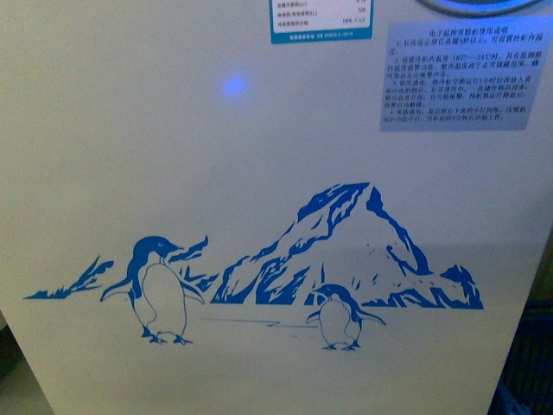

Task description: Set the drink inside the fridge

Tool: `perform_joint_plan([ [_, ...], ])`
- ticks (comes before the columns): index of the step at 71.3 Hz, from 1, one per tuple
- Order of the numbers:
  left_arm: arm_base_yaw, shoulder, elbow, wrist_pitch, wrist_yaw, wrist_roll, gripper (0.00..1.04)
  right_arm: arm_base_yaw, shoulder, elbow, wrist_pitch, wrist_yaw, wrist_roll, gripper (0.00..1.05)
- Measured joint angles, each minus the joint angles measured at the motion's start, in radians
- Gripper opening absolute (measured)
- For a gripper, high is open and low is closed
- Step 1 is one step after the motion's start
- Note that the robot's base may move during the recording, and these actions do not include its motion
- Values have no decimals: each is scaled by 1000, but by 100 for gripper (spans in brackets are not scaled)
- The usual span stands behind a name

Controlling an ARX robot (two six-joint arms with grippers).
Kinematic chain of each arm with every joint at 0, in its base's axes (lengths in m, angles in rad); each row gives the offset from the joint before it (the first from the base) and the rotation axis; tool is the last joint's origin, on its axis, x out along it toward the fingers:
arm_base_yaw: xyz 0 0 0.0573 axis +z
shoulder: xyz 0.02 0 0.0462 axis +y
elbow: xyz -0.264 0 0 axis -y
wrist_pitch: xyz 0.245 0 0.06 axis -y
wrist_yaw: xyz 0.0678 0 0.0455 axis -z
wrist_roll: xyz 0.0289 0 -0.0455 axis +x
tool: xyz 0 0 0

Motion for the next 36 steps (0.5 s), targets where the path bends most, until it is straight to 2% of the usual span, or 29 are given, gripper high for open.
perform_joint_plan([
  [15,0,0,0,0,0,0,97,5,-395,5,-163,17,14,46],
  [36,0,0,0,0,0,0,97,97,-717,-81,-335,82,67,46],
])
